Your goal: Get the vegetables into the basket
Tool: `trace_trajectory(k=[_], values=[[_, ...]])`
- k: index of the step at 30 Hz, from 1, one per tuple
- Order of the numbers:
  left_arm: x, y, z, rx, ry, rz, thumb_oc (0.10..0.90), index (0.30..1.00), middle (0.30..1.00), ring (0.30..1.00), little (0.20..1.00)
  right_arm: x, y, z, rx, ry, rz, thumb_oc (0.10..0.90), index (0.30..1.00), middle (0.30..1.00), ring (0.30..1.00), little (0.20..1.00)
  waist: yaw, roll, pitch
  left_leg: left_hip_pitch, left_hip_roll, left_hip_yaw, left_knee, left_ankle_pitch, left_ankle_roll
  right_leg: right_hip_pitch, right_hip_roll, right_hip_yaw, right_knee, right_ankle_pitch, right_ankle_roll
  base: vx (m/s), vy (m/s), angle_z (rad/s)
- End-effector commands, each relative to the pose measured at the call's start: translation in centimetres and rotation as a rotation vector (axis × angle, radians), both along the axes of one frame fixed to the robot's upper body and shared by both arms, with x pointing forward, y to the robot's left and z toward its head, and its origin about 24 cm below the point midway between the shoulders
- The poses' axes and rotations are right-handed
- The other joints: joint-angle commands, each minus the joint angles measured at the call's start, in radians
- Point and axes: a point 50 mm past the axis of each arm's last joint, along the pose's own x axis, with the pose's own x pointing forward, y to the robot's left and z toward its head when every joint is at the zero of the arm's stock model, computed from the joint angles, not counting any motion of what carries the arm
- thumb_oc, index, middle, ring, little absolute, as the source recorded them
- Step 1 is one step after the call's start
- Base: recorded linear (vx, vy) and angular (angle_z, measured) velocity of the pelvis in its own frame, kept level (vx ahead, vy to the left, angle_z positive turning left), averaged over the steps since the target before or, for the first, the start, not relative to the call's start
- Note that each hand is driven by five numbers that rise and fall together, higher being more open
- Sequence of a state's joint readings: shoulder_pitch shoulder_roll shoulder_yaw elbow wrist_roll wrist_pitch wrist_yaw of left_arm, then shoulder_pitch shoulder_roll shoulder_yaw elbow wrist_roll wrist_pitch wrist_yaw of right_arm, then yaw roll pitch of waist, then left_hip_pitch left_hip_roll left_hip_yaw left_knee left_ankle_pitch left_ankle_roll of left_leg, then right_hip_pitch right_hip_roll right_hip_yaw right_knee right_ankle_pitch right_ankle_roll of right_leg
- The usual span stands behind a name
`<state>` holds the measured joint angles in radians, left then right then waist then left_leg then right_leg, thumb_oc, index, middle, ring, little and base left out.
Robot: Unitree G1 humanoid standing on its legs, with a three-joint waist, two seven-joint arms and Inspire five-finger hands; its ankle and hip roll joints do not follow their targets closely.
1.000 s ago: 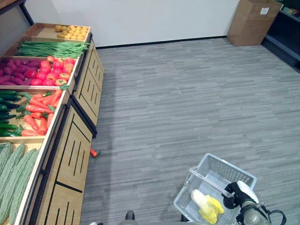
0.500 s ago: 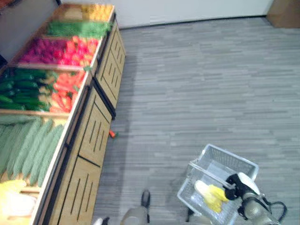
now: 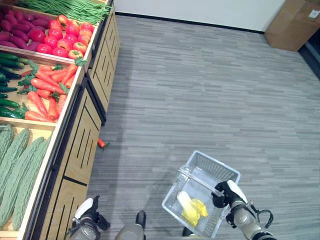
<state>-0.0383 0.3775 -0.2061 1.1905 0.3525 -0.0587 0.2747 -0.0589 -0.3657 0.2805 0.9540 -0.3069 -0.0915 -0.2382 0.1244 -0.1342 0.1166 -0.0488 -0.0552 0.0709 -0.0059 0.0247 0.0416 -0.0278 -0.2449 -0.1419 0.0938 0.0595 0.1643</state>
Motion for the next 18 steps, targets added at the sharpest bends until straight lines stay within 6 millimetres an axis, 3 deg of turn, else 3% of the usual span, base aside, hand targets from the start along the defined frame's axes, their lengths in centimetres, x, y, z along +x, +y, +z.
trace_trajectory(k=[1, 5, 9, 10, 11, 13, 15, 18], values=[[-3.0, 0.8, -0.6, 0.032, 0.089, 0.007, 0.900, 1.000, 1.000, 1.000, 1.000, 2.3, -3.5, 3.2, -0.090, -0.153, -0.031, 0.400, 0.300, 0.300, 0.300, 0.300, 0.009, 0.018, 0.006, -0.094, 0.014, -0.056, 0.053, -0.012, 0.000, 0.006, 0.007, 0.044, 0.212, 0.152, 0.046, 0.07, 0.140, -0.10], [-2.4, 0.9, -0.4, 0.036, 0.079, 0.012, 0.900, 1.000, 1.000, 1.000, 1.000, 2.6, -3.3, 3.4, -0.084, -0.172, -0.028, 0.400, 0.300, 0.300, 0.300, 0.300, -0.019, 0.050, 0.037, -0.028, 0.023, -0.098, 0.036, -0.026, 0.011, -0.109, 0.059, 0.057, 0.323, 0.106, 0.008, 0.12, 0.091, 0.10], [-2.5, 0.8, -0.5, 0.037, 0.087, 0.021, 0.900, 1.000, 1.000, 1.000, 1.000, 3.3, -3.1, 4.0, -0.085, -0.201, -0.006, 0.400, 0.300, 0.300, 0.300, 0.300, -0.048, 0.060, 0.065, 0.037, 0.038, -0.118, 0.012, -0.046, -0.012, -0.155, 0.037, 0.001, 0.148, 0.059, 0.002, 0.21, -0.105, 0.33], [-2.5, 0.7, -0.6, 0.031, 0.089, 0.033, 0.900, 1.000, 1.000, 1.000, 1.000, 3.8, -2.8, 4.1, -0.083, -0.211, 0.004, 0.400, 0.300, 0.300, 0.300, 0.300, -0.065, 0.053, 0.071, 0.070, 0.049, -0.142, 0.009, -0.068, -0.034, -0.180, 0.020, 0.034, 0.007, 0.108, 0.027, 0.36, -0.282, 0.29], [-2.5, 0.6, -0.7, 0.029, 0.091, 0.035, 0.900, 1.000, 1.000, 1.000, 1.000, 3.8, -2.8, 4.1, -0.086, -0.208, 0.005, 0.400, 0.300, 0.300, 0.300, 0.300, -0.071, 0.053, 0.074, 0.084, 0.056, -0.152, 0.012, -0.081, -0.041, -0.188, 0.017, 0.054, -0.030, 0.133, 0.035, 0.39, -0.298, 0.45], [-2.8, 0.4, -0.8, 0.020, 0.095, 0.037, 0.900, 1.000, 1.000, 1.000, 1.000, 3.7, -2.8, 4.1, -0.094, -0.201, 0.018, 0.400, 0.300, 0.300, 0.300, 0.300, -0.077, 0.050, 0.071, 0.111, 0.070, -0.174, 0.012, -0.101, -0.057, -0.206, 0.016, 0.083, -0.056, 0.170, 0.049, 0.25, -0.210, 0.40], [-3.4, 0.4, -1.0, 0.023, 0.112, 0.049, 0.900, 1.000, 1.000, 1.000, 1.000, 3.2, -2.8, 3.8, -0.093, -0.188, 0.020, 0.400, 0.300, 0.300, 0.300, 0.300, -0.071, 0.040, 0.056, 0.126, 0.085, -0.188, 0.007, -0.113, -0.072, -0.183, 0.027, 0.062, -0.070, 0.143, 0.042, 0.21, -0.245, 0.39], [-4.6, 0.4, -1.3, 0.025, 0.148, 0.077, 0.900, 1.000, 1.000, 1.000, 1.000, 3.0, -2.9, 3.7, -0.095, -0.176, 0.031, 0.400, 0.300, 0.300, 0.300, 0.300, -0.067, 0.050, 0.029, 0.143, 0.139, -0.210, -0.005, -0.099, -0.097, -0.172, 0.071, 0.027, -0.048, 0.108, 0.020, 0.23, -0.295, 0.56]])
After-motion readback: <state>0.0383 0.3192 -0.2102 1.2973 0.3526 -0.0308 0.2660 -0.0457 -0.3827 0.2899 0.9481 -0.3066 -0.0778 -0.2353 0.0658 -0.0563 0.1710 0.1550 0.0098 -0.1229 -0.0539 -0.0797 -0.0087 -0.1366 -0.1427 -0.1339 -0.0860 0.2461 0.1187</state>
